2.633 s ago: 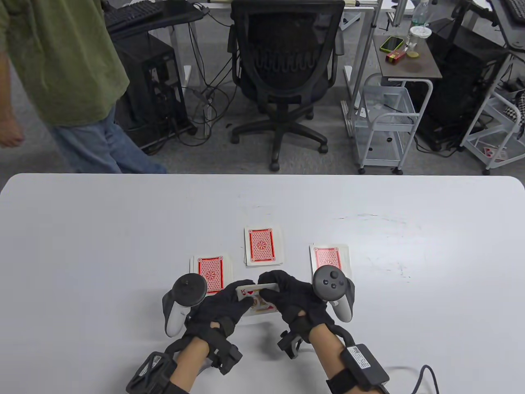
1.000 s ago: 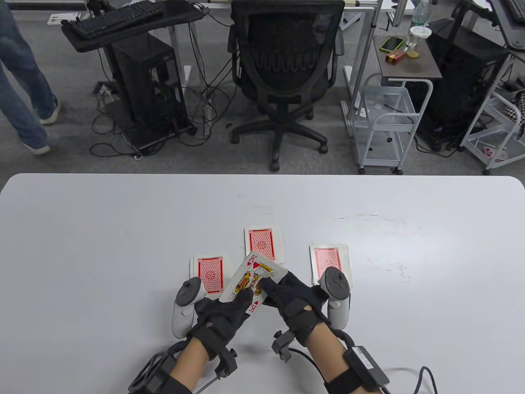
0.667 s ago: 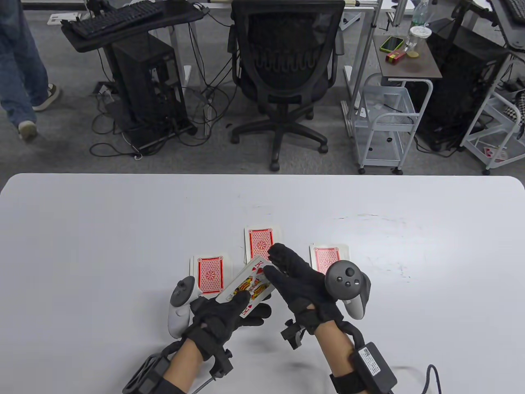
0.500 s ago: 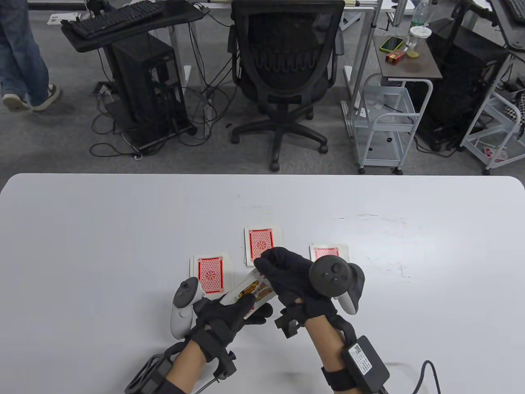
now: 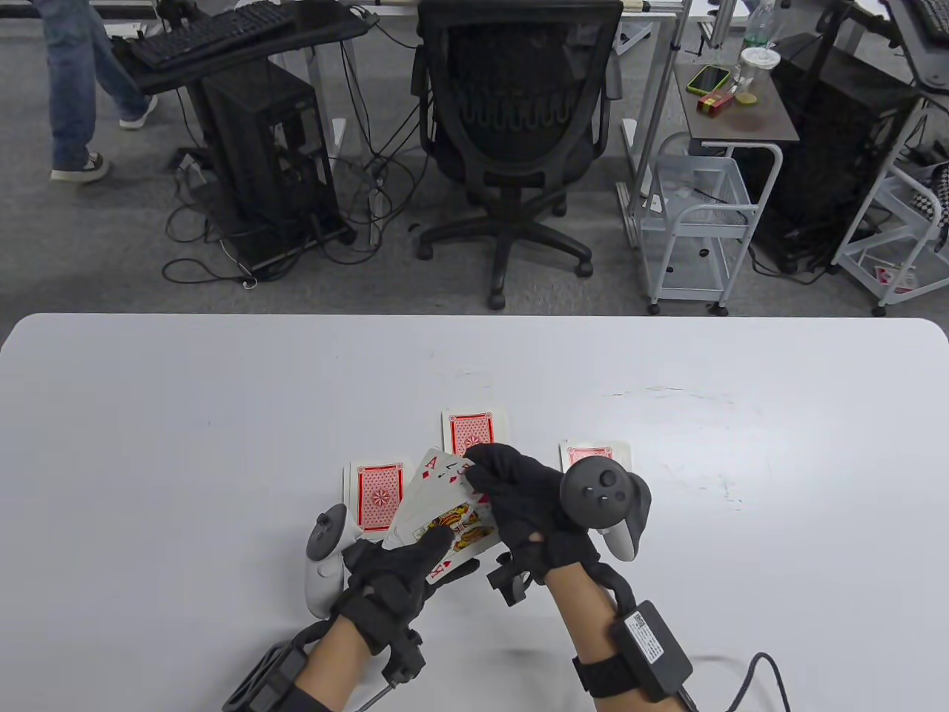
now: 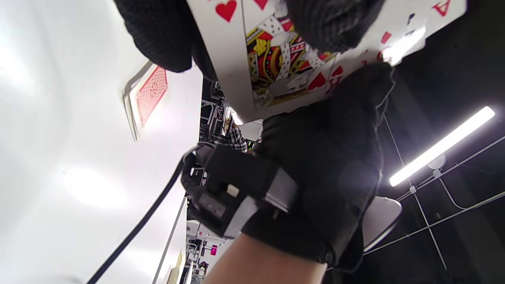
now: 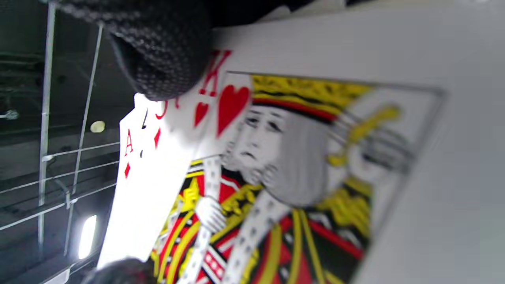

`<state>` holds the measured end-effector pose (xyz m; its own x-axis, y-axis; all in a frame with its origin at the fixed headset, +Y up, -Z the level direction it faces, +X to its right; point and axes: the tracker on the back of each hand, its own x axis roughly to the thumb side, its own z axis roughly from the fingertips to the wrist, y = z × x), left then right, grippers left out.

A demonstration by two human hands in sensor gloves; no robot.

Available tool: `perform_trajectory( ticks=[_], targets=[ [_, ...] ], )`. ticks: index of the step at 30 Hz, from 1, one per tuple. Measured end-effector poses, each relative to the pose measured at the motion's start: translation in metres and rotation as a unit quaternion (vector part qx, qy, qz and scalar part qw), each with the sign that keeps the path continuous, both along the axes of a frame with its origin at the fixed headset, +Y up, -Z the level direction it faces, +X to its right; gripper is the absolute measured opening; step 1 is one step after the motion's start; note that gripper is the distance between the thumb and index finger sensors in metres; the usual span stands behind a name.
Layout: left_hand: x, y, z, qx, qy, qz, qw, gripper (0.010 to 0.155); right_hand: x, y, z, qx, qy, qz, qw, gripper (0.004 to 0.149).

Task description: Four-player card dealing with fan arrangement

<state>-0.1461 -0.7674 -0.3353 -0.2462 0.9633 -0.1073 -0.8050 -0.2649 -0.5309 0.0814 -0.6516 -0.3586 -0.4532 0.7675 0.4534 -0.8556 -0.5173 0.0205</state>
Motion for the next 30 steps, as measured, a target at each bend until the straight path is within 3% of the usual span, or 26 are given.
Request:
perform_trajectory(
  ticks=[3,6,8,11,16,18,19,20,24,28,30],
  targets=[
    [-0.003,0.0,-0.001,0.007,0.004,-0.007,1.0,0.052,0.001,-0.002,-0.002,-0.034,0.027,-0.004,0.999,0.042],
    [0.0,0.002,0.0,0.007,0.001,0.01,1.0,0.051,0.002,-0.006,-0.001,-0.05,0.016,-0.013,0.999,0.058],
    [0.0,0.002,0.001,0.009,-0.001,0.016,1.0,0.052,0.0,-0.005,0.001,-0.041,0.008,-0.013,0.999,0.041],
    [-0.003,0.001,0.001,0.0,0.009,0.04,0.999,0.052,-0.003,-0.003,-0.002,-0.049,0.06,-0.05,0.996,0.041],
    [-0.006,0.006,0.001,0.006,0.023,0.069,0.997,0.052,0.008,-0.012,-0.003,-0.095,-0.006,-0.04,0.995,0.065],
    [-0.006,0.007,0.002,0.01,0.025,0.072,0.997,0.053,0.009,-0.014,-0.004,-0.108,-0.017,0.001,0.994,0.055],
    [-0.006,0.008,0.003,0.012,0.026,0.064,0.998,0.053,0.008,-0.015,-0.004,-0.11,-0.021,-0.007,0.994,0.041],
    [-0.007,0.006,0.003,0.01,0.031,0.064,0.997,0.054,0.006,-0.016,-0.003,-0.125,-0.02,-0.05,0.991,0.038],
    [-0.01,0.006,0.003,0.001,0.034,0.099,0.995,0.053,0.003,-0.016,-0.007,-0.145,0.045,-0.099,0.983,0.041],
    [-0.009,0.007,0.003,0.009,0.032,0.078,0.996,0.054,0.007,-0.019,-0.005,-0.133,0.006,-0.103,0.986,0.051],
    [-0.008,0.007,0.004,0.01,0.029,0.077,0.997,0.054,0.007,-0.017,-0.004,-0.108,-0.006,-0.101,0.989,0.04]
  ],
)
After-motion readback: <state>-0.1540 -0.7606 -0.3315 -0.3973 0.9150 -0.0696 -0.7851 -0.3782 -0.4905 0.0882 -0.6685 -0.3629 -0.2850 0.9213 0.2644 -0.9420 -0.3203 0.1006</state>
